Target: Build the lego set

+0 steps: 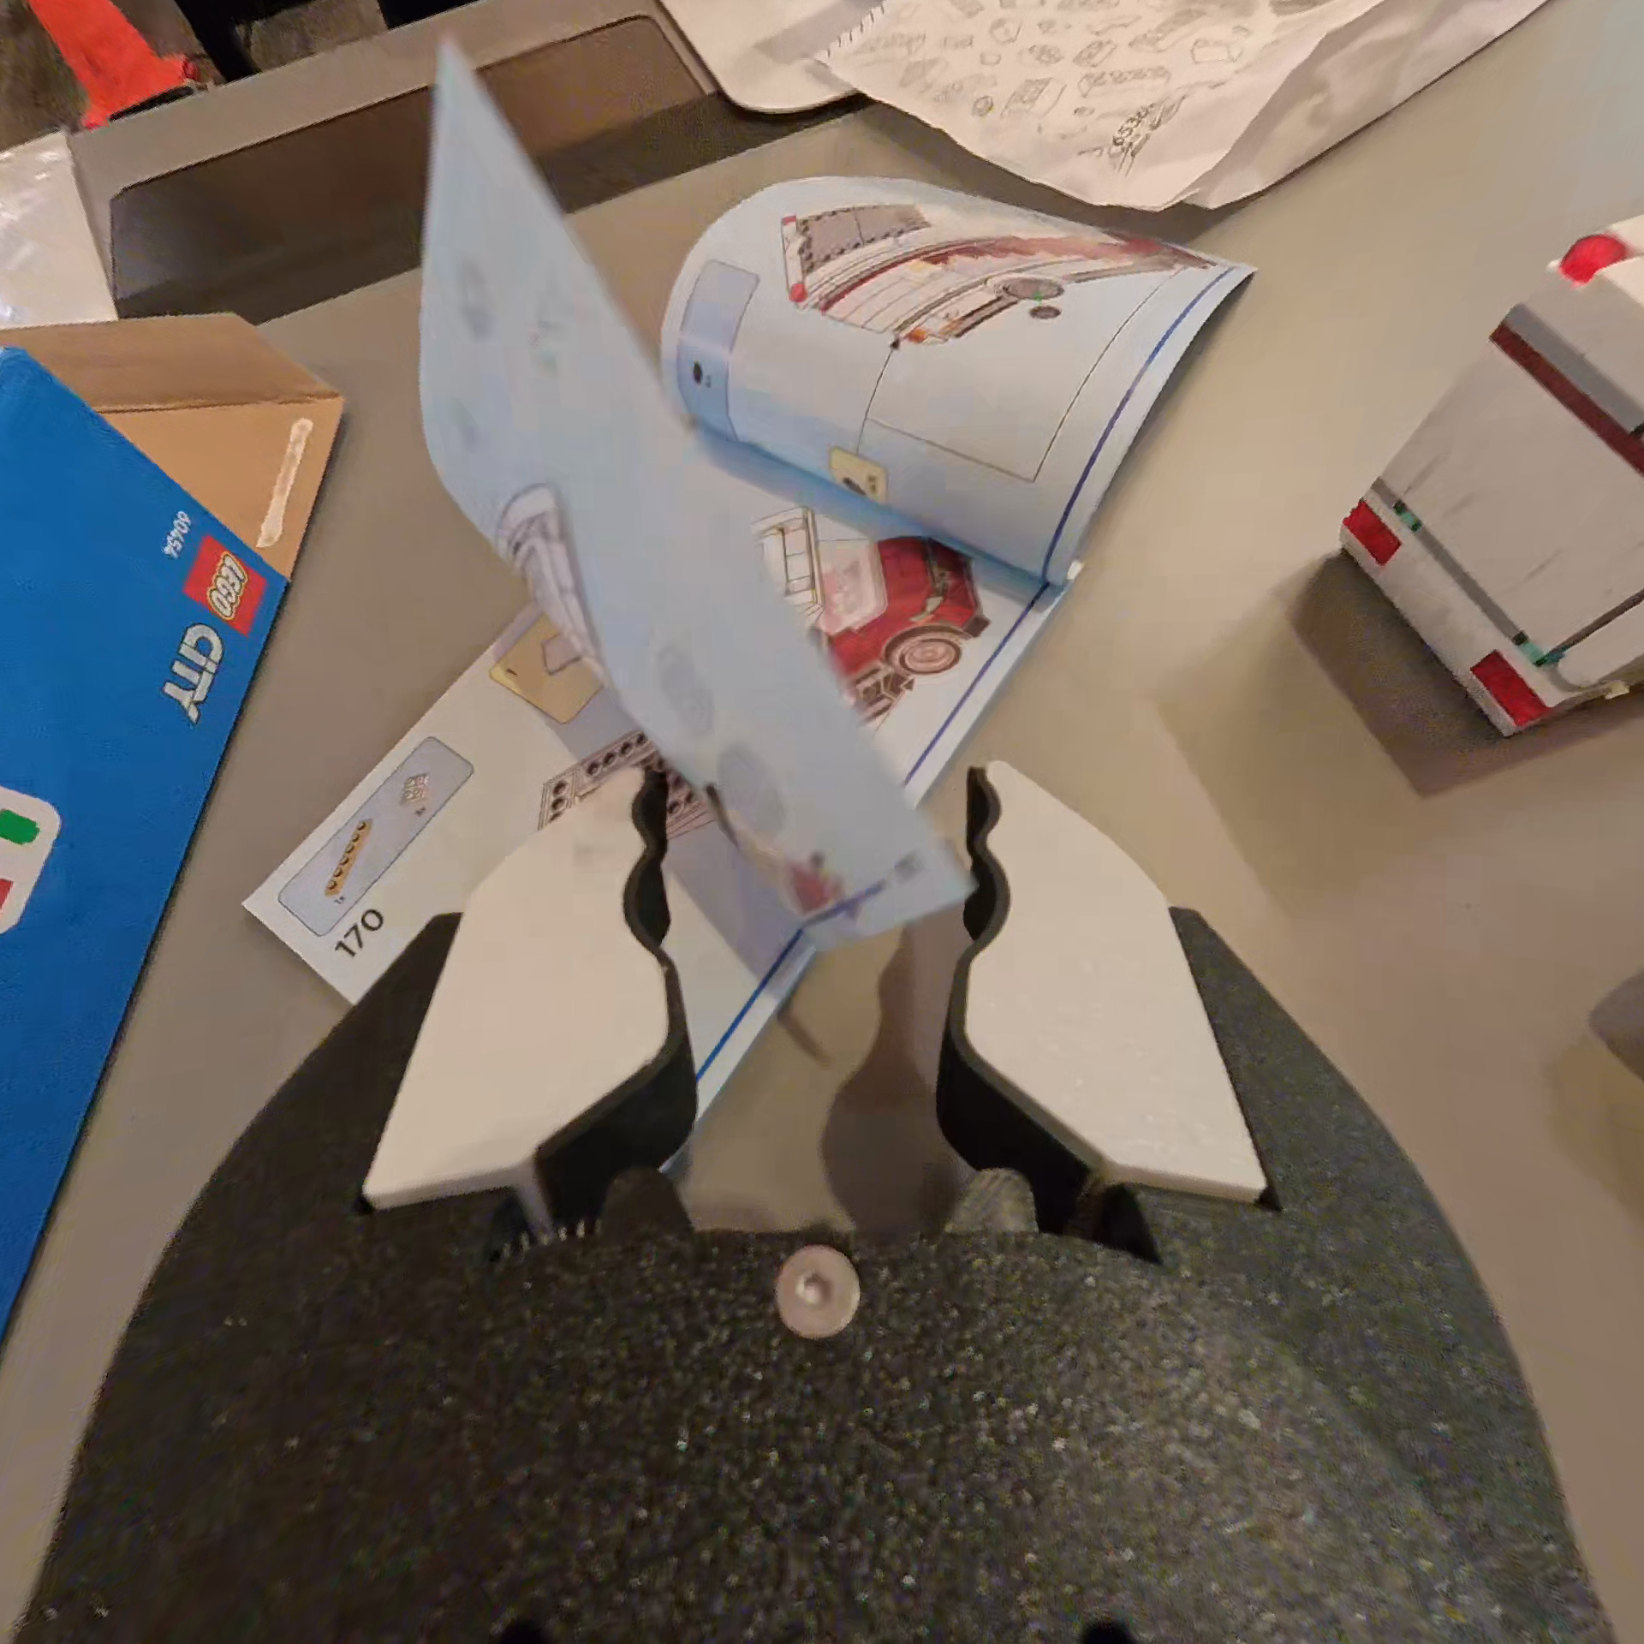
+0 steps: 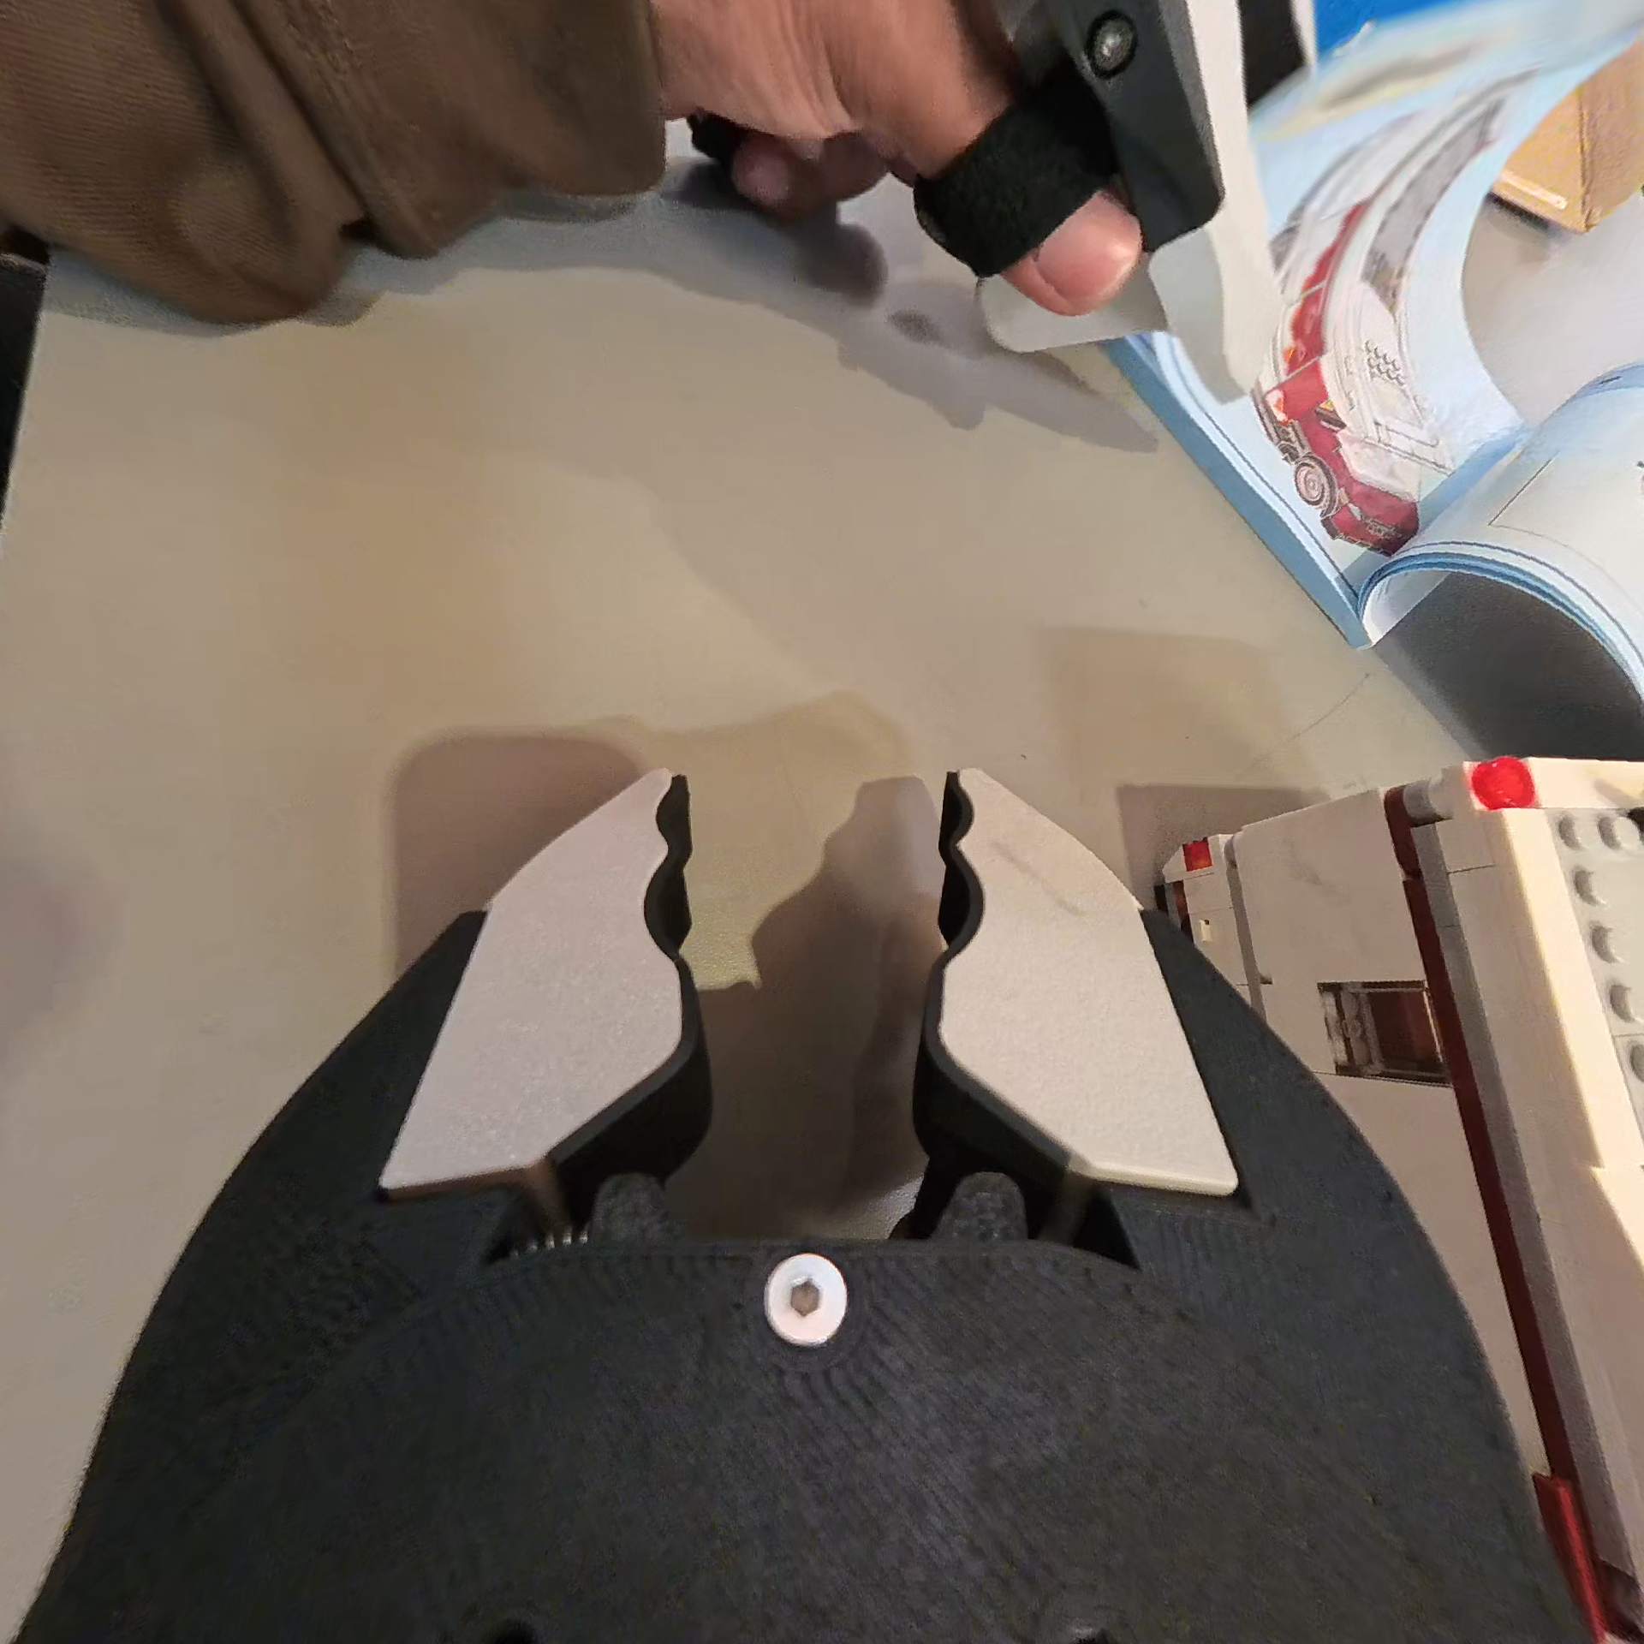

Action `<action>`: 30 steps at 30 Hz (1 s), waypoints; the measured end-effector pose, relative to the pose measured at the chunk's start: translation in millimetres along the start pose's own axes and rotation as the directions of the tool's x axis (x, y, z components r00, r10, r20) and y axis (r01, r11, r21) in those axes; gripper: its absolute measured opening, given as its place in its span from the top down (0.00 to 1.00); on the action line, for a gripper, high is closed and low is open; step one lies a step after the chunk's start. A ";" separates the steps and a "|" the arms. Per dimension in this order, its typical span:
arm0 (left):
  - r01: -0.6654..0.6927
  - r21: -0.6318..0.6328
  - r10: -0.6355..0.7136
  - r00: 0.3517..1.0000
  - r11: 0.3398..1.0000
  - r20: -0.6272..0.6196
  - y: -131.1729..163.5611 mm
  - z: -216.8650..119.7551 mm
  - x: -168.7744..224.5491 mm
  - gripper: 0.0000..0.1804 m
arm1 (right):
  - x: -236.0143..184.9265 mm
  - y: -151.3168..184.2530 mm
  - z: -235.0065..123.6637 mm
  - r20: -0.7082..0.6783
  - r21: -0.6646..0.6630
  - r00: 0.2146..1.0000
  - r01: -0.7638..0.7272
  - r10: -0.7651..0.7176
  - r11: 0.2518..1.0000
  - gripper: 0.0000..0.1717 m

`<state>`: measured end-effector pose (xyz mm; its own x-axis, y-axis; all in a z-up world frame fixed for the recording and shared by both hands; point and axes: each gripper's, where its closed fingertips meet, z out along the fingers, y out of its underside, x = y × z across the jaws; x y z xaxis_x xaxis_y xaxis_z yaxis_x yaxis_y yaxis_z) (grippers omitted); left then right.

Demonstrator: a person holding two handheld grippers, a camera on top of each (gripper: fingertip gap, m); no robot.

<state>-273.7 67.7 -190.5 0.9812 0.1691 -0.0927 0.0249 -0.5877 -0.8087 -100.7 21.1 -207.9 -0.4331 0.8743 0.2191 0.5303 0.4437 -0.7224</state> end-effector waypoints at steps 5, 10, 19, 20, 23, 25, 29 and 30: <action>0.027 0.028 -0.027 1.000 0.999 -0.001 -1.6 -4.7 -3.1 0.64 | 0.1 0.0 -0.3 -0.003 0.001 1.000 0.001 -0.001 1.000 0.68; 0.034 0.029 -0.034 0.999 0.999 -0.003 -1.7 -4.6 -3.5 0.64 | 0.1 -0.1 -0.6 -0.004 0.001 1.000 0.001 -0.001 1.000 0.68; 0.066 0.050 -0.066 0.998 0.997 -0.010 -0.1 -11.8 -5.3 0.65 | 0.1 -0.1 -0.9 -0.006 0.002 1.000 0.002 -0.002 1.000 0.68; 0.080 0.058 -0.078 0.997 0.995 -0.028 0.3 -15.1 -3.4 0.65 | 0.0 -0.1 -0.9 -0.006 0.002 1.000 0.002 -0.002 1.000 0.68; 0.171 0.080 -0.158 0.976 0.982 -0.152 3.5 -30.9 8.8 0.64 | 0.2 0.0 -0.8 -0.004 0.000 1.000 -0.001 0.001 1.000 0.68; 0.202 0.087 -0.180 0.962 0.976 -0.206 8.2 -43.8 13.4 0.64 | 0.2 0.1 -0.7 -0.003 -0.001 1.000 -0.003 0.003 1.000 0.68; 0.170 0.107 -0.134 0.950 0.980 -0.282 7.8 -69.8 24.1 0.64 | 0.1 0.6 -0.2 0.005 -0.005 1.000 -0.011 0.011 1.000 0.68; 0.156 0.122 -0.110 0.942 0.980 -0.316 2.7 -74.8 30.2 0.64 | 0.1 0.8 0.0 0.008 -0.007 1.000 -0.014 0.014 1.000 0.68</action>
<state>-229.6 12.1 -152.1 0.9823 -0.0259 0.1856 0.1539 -0.4537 -0.8778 -100.3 21.5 -208.5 -0.4312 0.8790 0.2035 0.5416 0.4325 -0.7208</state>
